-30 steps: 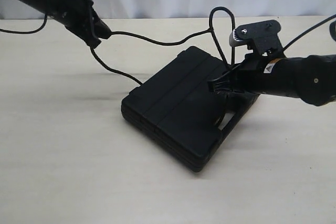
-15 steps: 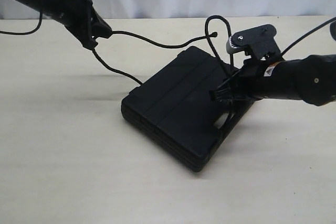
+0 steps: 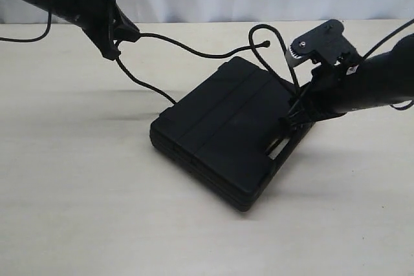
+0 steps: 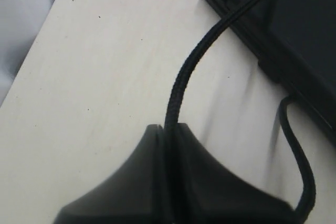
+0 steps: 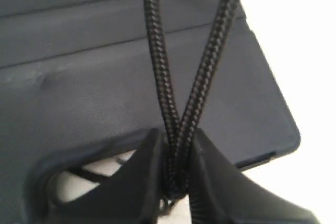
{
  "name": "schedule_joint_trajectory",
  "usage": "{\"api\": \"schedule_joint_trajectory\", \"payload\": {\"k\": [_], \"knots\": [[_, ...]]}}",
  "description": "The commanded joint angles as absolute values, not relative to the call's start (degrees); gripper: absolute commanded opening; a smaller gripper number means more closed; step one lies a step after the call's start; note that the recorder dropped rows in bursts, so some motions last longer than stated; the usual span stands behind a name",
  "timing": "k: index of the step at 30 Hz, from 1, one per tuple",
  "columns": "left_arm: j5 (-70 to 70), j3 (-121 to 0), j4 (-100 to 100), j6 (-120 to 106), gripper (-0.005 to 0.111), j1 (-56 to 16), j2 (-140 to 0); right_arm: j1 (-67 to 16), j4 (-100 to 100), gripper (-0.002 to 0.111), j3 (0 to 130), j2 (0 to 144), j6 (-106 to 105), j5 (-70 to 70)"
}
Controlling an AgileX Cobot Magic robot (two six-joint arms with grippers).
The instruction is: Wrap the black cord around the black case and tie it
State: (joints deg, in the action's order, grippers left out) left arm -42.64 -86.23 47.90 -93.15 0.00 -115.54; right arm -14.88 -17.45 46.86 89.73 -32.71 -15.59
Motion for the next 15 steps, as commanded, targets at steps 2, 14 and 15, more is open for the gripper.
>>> {"api": "schedule_joint_trajectory", "payload": {"k": [2, 14, 15], "knots": [[-42.7, -86.0, 48.8, -93.4, 0.0, 0.0, -115.0, -7.9, -54.4, 0.004, 49.2, 89.2, -78.2, -32.8], [-46.3, -86.0, 48.7, -99.6, 0.0, 0.0, -115.0, 6.1, -71.2, 0.004, 49.2, 92.9, -92.7, -47.0], [-46.8, -86.0, 48.8, -100.3, 0.0, 0.0, -115.0, 6.1, -71.4, 0.004, 49.2, 94.2, -93.1, -47.0]]}}
